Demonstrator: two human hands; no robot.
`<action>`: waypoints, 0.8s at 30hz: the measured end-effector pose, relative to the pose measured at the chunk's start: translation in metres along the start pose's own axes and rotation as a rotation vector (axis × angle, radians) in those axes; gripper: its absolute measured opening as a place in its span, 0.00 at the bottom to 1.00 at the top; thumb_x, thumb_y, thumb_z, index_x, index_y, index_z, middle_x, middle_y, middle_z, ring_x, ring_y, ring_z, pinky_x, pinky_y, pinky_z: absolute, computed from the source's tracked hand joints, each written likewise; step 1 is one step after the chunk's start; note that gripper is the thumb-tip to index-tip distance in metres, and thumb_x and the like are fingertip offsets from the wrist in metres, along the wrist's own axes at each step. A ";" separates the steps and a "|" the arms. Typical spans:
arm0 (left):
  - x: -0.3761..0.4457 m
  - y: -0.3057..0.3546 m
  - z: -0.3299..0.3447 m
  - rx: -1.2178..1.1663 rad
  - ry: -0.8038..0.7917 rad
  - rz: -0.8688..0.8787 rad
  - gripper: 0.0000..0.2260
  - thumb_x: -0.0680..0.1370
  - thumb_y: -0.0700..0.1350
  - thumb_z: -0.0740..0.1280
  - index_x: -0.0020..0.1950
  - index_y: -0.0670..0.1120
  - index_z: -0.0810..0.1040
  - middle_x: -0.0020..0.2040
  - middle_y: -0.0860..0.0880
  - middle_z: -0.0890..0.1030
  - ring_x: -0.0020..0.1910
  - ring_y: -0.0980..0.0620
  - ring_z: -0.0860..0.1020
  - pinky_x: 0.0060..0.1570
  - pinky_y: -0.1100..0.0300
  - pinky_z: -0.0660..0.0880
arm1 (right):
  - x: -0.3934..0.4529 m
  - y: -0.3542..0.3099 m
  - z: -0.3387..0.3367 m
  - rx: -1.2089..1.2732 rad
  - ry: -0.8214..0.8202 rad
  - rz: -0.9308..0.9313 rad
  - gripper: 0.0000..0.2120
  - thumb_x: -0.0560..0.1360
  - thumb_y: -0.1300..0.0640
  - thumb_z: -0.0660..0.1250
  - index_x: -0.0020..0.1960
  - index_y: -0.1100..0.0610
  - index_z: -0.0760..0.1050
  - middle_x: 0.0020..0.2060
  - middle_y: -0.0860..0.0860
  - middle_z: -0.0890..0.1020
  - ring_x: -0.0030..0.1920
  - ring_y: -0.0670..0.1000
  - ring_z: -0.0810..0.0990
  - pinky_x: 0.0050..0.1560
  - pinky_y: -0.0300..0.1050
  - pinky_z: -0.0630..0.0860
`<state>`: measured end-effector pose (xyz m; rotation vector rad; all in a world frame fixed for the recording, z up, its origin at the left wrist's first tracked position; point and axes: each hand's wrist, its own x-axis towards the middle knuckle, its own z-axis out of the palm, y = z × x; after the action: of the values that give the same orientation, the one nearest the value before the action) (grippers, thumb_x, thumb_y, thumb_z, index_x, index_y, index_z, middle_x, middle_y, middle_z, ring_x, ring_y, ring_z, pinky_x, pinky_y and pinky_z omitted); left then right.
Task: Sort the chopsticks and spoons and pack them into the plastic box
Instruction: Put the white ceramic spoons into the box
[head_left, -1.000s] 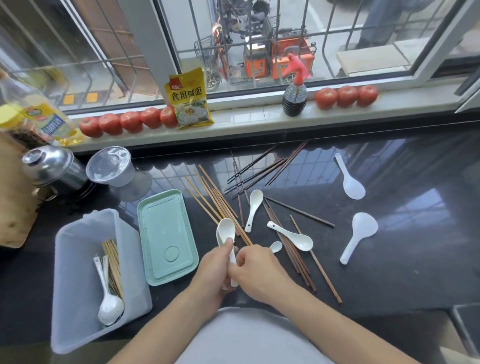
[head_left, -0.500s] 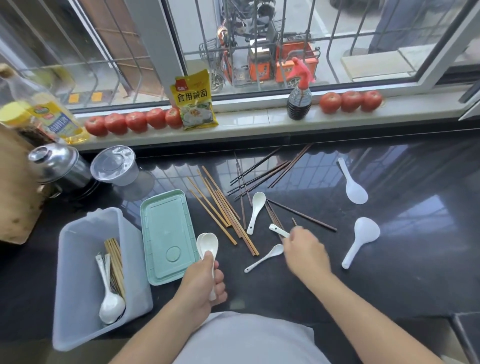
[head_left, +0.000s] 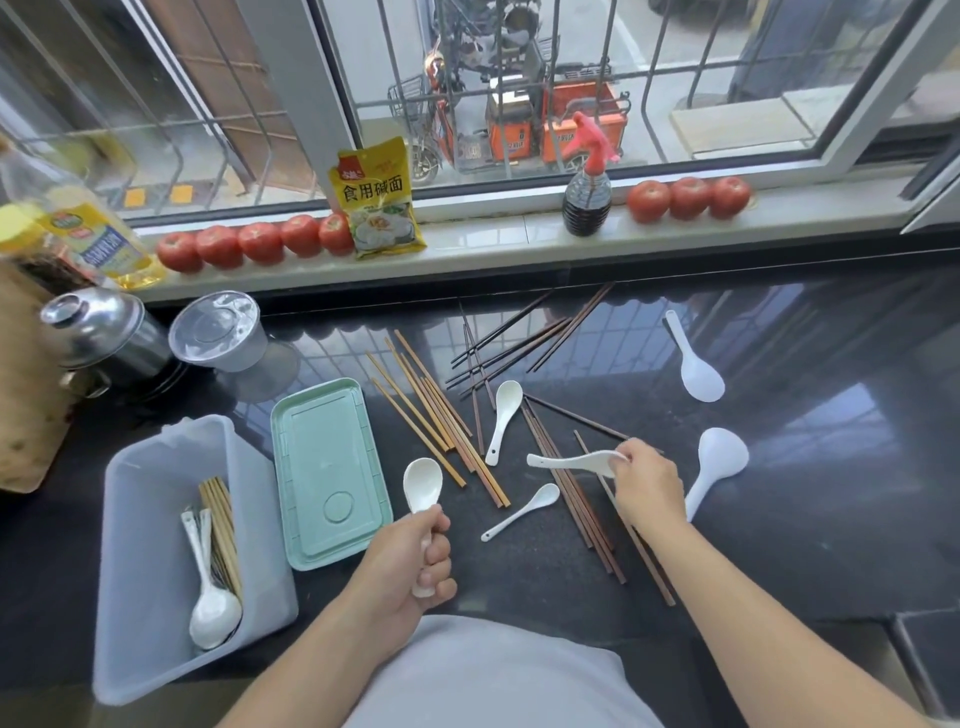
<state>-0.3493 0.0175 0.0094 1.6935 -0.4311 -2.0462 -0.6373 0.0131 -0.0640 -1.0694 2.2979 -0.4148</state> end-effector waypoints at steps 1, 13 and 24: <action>0.000 0.003 -0.001 -0.010 -0.012 -0.016 0.09 0.84 0.48 0.62 0.50 0.43 0.71 0.30 0.49 0.64 0.24 0.53 0.58 0.25 0.62 0.59 | -0.003 -0.007 -0.013 0.132 0.022 -0.056 0.08 0.82 0.56 0.62 0.46 0.47 0.77 0.39 0.52 0.84 0.44 0.55 0.82 0.43 0.47 0.75; -0.009 0.016 0.006 0.211 -0.307 -0.040 0.16 0.81 0.59 0.68 0.45 0.47 0.70 0.36 0.48 0.60 0.33 0.50 0.57 0.32 0.59 0.61 | -0.063 -0.146 -0.011 -0.008 -0.435 -0.670 0.03 0.80 0.54 0.65 0.51 0.53 0.76 0.43 0.48 0.80 0.43 0.50 0.79 0.44 0.50 0.78; -0.007 0.010 -0.034 0.225 0.009 -0.045 0.15 0.86 0.54 0.60 0.44 0.48 0.64 0.29 0.49 0.63 0.25 0.52 0.57 0.25 0.61 0.60 | 0.051 -0.130 0.053 -0.127 -0.133 -0.360 0.11 0.83 0.54 0.61 0.63 0.55 0.73 0.58 0.54 0.76 0.53 0.60 0.79 0.53 0.54 0.75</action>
<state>-0.3135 0.0143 0.0135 1.8557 -0.6466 -2.0873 -0.5540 -0.1109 -0.0608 -1.5356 2.0380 -0.3259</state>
